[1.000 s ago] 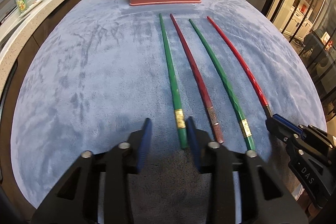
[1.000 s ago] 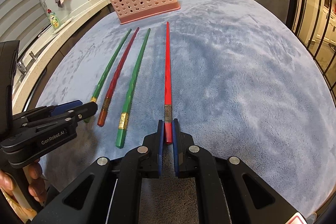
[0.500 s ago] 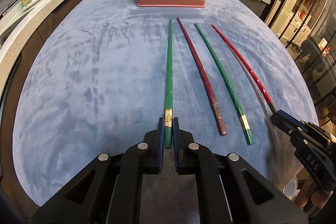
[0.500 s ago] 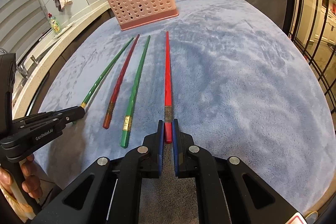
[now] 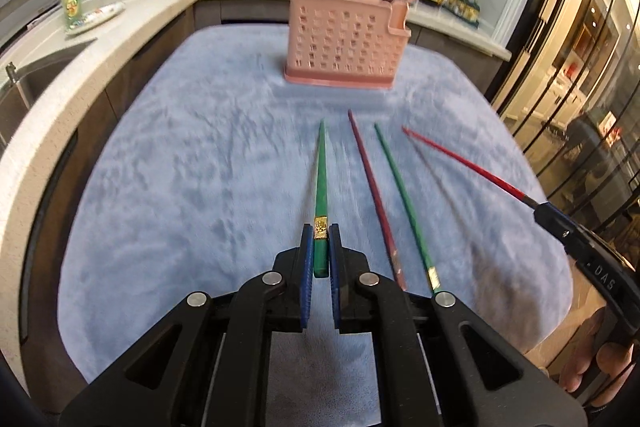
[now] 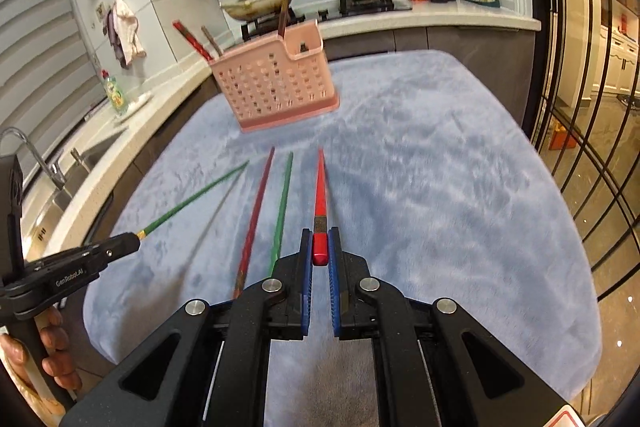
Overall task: Organize utensils
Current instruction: 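Carry both held chopsticks up over the pink holder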
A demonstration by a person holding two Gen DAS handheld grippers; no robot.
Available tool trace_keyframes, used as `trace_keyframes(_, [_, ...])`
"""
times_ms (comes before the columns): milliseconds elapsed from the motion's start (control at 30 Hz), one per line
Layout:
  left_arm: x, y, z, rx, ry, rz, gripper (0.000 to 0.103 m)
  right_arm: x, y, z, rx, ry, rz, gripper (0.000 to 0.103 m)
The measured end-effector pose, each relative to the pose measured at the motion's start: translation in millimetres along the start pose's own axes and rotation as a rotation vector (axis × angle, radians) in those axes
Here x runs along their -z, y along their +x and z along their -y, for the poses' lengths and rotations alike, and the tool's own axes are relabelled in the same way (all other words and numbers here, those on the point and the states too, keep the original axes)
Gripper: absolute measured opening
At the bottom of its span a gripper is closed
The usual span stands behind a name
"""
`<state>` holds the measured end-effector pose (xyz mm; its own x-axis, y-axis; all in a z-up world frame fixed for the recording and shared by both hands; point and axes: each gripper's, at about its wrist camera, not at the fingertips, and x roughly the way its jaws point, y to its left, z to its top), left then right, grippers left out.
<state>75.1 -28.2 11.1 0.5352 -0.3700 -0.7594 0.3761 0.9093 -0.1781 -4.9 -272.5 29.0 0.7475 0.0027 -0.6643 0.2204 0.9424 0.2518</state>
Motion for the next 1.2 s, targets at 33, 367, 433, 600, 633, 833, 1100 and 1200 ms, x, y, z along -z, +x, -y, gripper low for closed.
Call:
trace_keyframes(33, [-5, -5, -1, 0.001, -0.004, 0.016, 0.007, -5, -3, 1, 0.000, 0.000, 0.013, 0.007])
trace_keyframes(367, [-46, -40, -8, -0.013, -0.001, 0.131, 0.007, -58, -35, 4, -0.006, 0.006, 0.148, 0.007])
trace_keyframes(433, [-56, -43, -11, -0.011, -0.007, 0.145, 0.007, -64, -35, 4, -0.005, 0.005, 0.158, 0.007])
trace_keyframes(600, [-78, -48, -13, -0.015, -0.006, 0.174, 0.007, -82, -35, 3, -0.011, 0.002, 0.184, 0.007])
trace_keyframes(633, [-84, -49, -12, -0.013, -0.005, 0.181, 0.007, -86, -36, 2, -0.011, 0.000, 0.190, 0.007])
trace_keyframes(833, [-111, -51, -11, -0.016, 0.011, 0.212, 0.007, -112, -33, -5, -0.046, 0.003, 0.216, 0.007])
trace_keyframes(1100, [-149, -63, -2, 0.006, 0.029, 0.279, 0.007, -152, -29, -26, -0.105, 0.005, 0.270, 0.007])
trace_keyframes(1200, [-173, -70, 3, 0.015, 0.028, 0.328, 0.007, -173, -25, -35, -0.138, 0.011, 0.295, 0.007])
